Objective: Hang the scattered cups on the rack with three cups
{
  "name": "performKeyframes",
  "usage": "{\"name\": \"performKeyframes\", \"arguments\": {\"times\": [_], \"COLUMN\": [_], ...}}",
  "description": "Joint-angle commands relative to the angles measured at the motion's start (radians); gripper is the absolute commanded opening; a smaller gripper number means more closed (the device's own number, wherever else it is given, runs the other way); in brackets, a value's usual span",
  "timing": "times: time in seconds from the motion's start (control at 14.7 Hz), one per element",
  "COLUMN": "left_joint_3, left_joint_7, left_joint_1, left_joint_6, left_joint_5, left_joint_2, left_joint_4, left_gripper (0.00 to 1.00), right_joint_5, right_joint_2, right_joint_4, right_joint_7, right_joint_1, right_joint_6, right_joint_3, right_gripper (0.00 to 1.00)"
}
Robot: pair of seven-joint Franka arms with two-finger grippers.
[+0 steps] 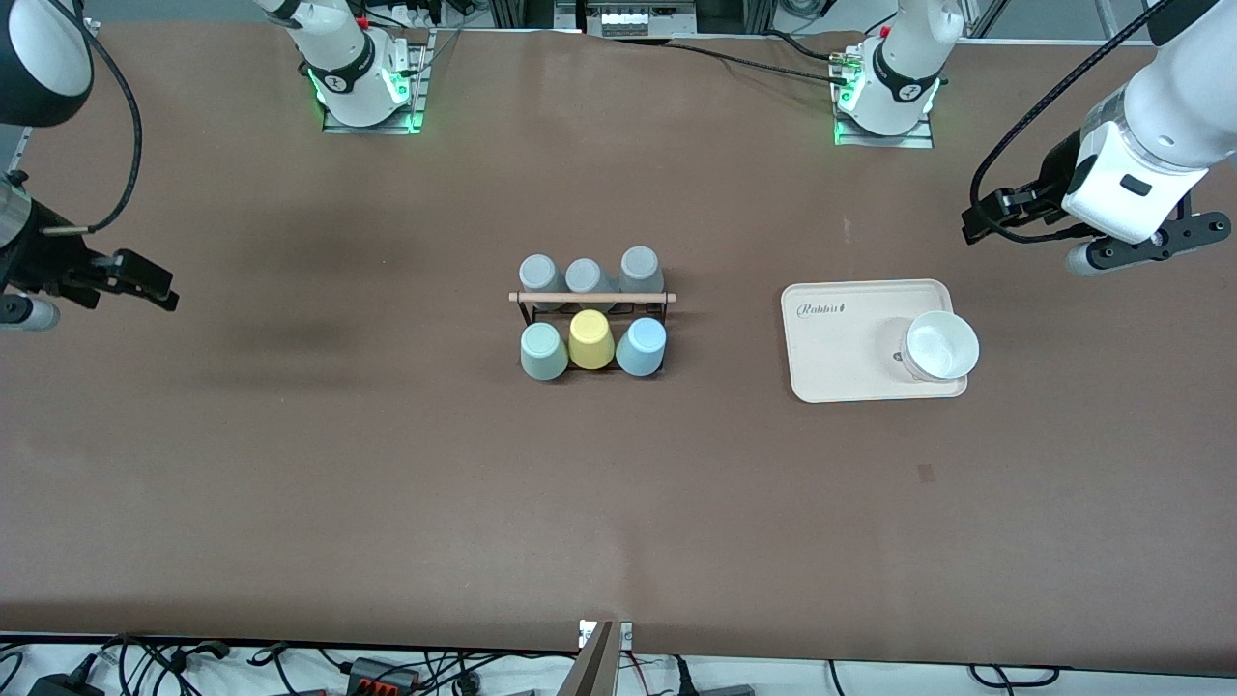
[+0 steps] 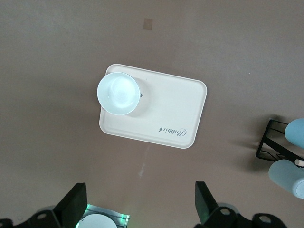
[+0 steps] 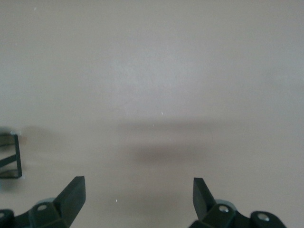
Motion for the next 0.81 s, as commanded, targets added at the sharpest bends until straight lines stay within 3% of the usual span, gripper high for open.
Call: {"name": "performKeyframes", "arguments": {"times": [0.0,0.75], "left_joint_3": [-0.003,-0.003], "left_joint_7": [0.015,0.015], "left_joint_1": [0.009,0.009], "left_joint_6": [-0.012,-0.012], "left_joint_5": [-0.008,-0.008], "left_joint_2": [-0.017,-0.017], "left_joint_4": [-0.003,-0.003], "left_gripper": [1.00,1.00], "right_joint_5": [-0.008,-0.009], "right_joint_2": [-0.028,-0.018], "right_joint_4": [-0.031,-0.028], "right_joint_7": [-0.021,-0.023], "right_joint_1": [-0.008,-0.004], "right_joint_6": [-0.008,0.001], "right_joint_3": [0.007,0.013], "right_gripper": [1.00,1.00]}}
